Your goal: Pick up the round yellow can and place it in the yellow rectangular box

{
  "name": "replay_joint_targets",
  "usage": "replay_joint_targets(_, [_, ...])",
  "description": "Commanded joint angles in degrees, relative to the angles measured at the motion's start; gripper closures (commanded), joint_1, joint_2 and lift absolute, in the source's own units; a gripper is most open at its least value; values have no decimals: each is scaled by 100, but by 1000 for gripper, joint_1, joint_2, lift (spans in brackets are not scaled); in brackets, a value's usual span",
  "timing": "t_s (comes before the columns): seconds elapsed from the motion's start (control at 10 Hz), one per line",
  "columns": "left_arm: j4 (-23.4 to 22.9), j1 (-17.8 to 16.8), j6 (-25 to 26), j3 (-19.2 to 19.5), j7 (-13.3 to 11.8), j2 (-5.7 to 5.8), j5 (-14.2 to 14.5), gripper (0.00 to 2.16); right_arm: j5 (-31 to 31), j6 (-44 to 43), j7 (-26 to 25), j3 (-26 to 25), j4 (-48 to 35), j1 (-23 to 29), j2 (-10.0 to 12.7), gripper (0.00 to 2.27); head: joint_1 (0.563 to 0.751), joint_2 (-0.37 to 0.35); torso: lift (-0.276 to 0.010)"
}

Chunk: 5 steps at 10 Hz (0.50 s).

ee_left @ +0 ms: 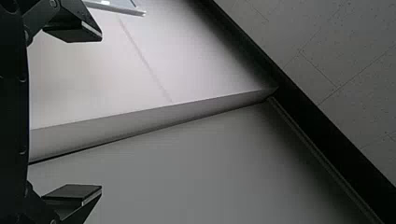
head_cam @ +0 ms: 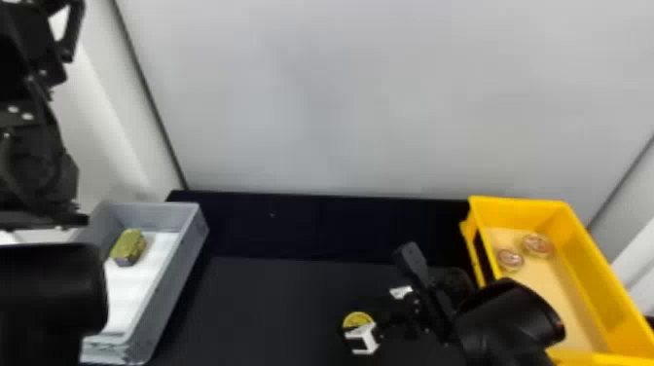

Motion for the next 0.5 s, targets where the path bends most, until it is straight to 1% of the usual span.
replay_joint_targets(0.0, [0, 0, 0, 4, 0, -3, 2, 130, -29, -15, 10, 32, -76, -10, -8, 157, 663, 54, -10])
replay_joint_targets(0.4, [0, 9, 0, 13, 0, -12, 2, 130, -64, -15, 54, 94, -287, -27, -17, 167, 663, 54, -10])
